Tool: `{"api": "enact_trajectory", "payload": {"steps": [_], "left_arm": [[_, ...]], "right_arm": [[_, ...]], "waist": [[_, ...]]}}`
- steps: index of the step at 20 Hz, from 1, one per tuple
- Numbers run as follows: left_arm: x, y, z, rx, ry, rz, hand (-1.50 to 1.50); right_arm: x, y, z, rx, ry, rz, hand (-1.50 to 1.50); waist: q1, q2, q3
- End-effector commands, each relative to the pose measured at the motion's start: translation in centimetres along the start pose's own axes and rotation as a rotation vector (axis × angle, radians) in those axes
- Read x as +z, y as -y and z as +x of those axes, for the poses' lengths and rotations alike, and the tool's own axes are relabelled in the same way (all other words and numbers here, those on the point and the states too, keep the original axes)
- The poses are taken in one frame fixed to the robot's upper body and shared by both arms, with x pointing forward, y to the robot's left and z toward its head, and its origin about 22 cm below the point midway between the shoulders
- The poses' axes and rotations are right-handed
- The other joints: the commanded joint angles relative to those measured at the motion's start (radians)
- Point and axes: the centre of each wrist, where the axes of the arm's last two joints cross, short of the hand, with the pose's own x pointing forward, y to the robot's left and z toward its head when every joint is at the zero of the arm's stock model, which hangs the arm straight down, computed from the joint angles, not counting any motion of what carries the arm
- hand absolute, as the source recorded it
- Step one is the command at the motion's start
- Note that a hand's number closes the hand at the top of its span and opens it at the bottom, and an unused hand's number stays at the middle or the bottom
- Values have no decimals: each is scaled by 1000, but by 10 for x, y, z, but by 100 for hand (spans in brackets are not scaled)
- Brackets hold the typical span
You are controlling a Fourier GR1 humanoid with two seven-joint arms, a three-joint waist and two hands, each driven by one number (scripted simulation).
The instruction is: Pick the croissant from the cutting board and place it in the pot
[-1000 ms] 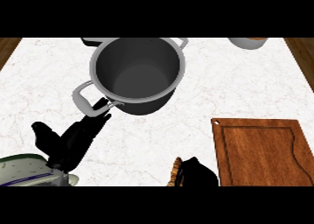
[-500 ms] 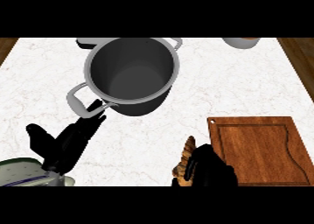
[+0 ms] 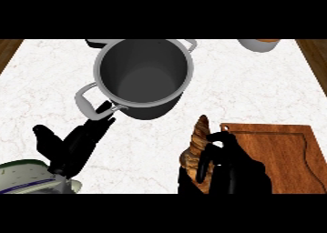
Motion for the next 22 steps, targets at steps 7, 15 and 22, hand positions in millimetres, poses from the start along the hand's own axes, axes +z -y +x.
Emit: {"api": "enact_trajectory", "payload": {"steps": [7, 15, 22], "left_arm": [[-9, 13, 4, -15, 0, -43, 0], [-8, 13, 4, -13, 12, -78, 0], [-10, 17, -5, -23, 15, -74, 0]], "right_arm": [[-57, 18, 36, -42, -224, -45, 150], [-129, 17, 84, -52, -239, 7, 150], [-187, -11, 113, -41, -231, 59, 150]], "waist": [[43, 12, 1], [78, 18, 2], [70, 24, 4]]}}
